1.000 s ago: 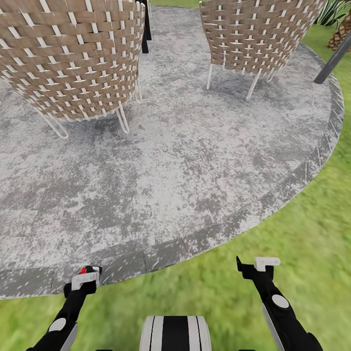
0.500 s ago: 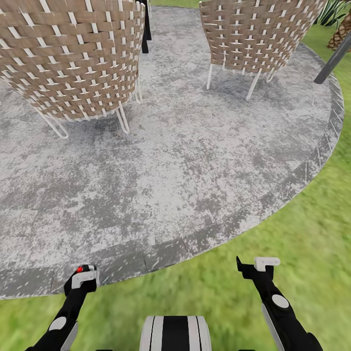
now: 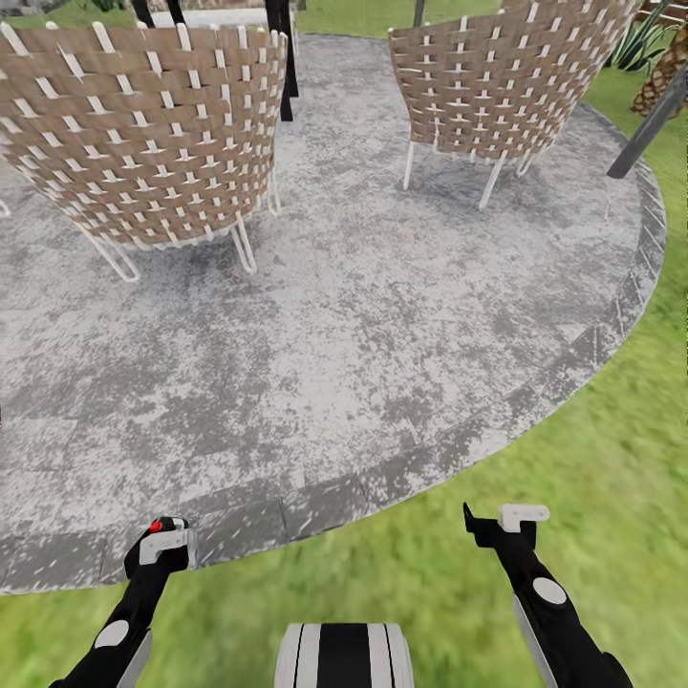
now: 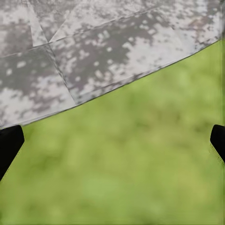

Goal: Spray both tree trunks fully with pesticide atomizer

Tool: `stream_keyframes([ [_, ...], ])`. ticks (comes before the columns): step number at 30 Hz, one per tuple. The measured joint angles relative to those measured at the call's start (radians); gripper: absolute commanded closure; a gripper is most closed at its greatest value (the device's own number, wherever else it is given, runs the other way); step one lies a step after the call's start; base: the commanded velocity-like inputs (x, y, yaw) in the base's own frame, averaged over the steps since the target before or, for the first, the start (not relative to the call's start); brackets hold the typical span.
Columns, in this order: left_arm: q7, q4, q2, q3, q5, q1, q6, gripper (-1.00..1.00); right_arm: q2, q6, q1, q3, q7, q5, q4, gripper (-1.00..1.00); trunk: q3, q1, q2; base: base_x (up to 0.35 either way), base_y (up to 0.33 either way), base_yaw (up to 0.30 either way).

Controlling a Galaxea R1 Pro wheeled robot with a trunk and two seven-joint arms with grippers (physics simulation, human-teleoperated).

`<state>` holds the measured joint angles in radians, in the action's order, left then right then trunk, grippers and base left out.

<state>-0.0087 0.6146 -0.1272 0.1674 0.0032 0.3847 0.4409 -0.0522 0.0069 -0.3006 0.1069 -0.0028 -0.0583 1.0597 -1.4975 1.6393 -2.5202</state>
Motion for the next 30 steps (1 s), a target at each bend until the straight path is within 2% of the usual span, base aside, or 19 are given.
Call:
stream_keyframes([
  [21, -0.004, -0.001, -0.001, 0.000, -0.006, -0.005, -0.013, 1.00, 0.006, -0.003, 0.001, 0.001, -0.001, -0.002, -0.019, -1.00, 0.077, -0.009, 0.005, 0.000, 0.000, 0.000],
  [23, -0.004, -0.003, -0.003, -0.002, -0.006, -0.005, -0.016, 1.00, 0.000, -0.031, 0.003, 0.003, -0.002, -0.003, -0.076, -1.00, 0.077, -0.009, 0.005, 0.000, 0.000, 0.000],
  [25, -0.004, -0.003, -0.013, 0.004, -0.005, -0.030, -0.016, 1.00, -0.004, -0.152, 0.055, 0.004, 0.000, -0.004, -0.169, -1.00, 0.085, -0.010, 0.005, 0.000, 0.000, 0.000],
  [30, -0.003, -0.007, -0.015, 0.006, -0.006, -0.043, -0.017, 1.00, -0.006, -0.276, 0.121, 0.004, -0.001, -0.003, -0.197, -1.00, 0.104, -0.012, 0.006, 0.000, 0.000, 0.000],
])
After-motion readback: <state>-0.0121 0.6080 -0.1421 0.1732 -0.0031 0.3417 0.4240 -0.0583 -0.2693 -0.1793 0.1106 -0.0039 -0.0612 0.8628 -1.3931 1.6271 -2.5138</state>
